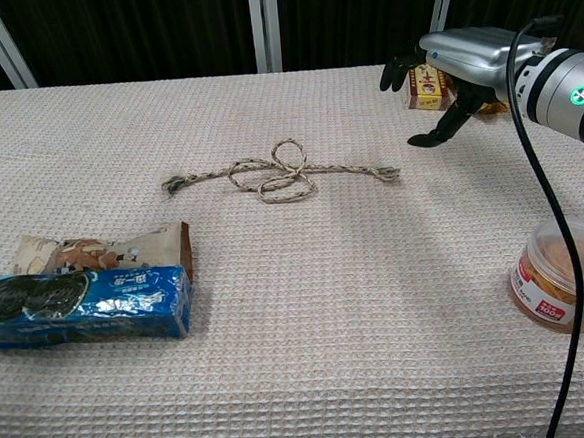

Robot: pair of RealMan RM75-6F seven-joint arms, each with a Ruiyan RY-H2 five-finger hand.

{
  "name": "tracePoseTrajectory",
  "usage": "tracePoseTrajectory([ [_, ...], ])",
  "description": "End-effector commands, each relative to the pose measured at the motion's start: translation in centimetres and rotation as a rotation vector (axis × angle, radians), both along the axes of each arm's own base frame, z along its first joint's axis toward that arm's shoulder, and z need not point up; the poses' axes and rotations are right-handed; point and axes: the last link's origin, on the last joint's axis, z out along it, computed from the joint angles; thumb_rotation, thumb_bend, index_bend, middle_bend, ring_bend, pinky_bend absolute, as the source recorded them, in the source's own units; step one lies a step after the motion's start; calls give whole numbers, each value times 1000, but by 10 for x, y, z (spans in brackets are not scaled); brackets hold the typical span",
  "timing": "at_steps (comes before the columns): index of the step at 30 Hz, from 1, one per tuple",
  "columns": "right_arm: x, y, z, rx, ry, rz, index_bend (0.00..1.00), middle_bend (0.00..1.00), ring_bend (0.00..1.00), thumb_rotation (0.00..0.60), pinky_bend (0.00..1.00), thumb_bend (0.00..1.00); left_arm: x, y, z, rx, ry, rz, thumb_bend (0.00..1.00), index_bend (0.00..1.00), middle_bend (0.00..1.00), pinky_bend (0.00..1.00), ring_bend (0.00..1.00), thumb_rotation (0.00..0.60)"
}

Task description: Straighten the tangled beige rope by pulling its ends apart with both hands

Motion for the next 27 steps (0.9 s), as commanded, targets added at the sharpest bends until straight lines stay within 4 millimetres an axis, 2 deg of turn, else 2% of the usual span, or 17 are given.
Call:
tracePoseTrajectory([
  [1, 1, -3, -4, -1, 6, -11, 267, 266, 118, 600, 160, 175, -2, 1, 0, -1, 0, 6, 124, 276, 222, 187, 172, 600],
  [4, 2, -4, -9, 1, 11, -27, 271, 267, 118, 600, 160, 176, -4, 1, 0, -2, -3, 14, 124, 276, 222, 187, 171, 600],
  [8, 8, -7, -23, 8, 26, -36, 343, 272, 118, 600, 160, 180, -7, 0, -2, -6, -1, 23, 123, 276, 221, 187, 172, 600],
  [15, 28, -16, -70, 29, 143, -9, 461, 273, 117, 600, 160, 242, -16, 1, -3, -11, 1, 60, 123, 276, 222, 187, 172, 600],
  [19, 36, -20, -94, 41, 193, 1, 475, 275, 117, 600, 160, 261, -24, 1, -3, -13, -1, 89, 124, 276, 222, 187, 172, 600],
  [27, 37, -29, -107, 27, 199, -8, 503, 297, 117, 600, 160, 318, -37, 0, 0, -7, -3, 127, 123, 276, 221, 187, 172, 600],
])
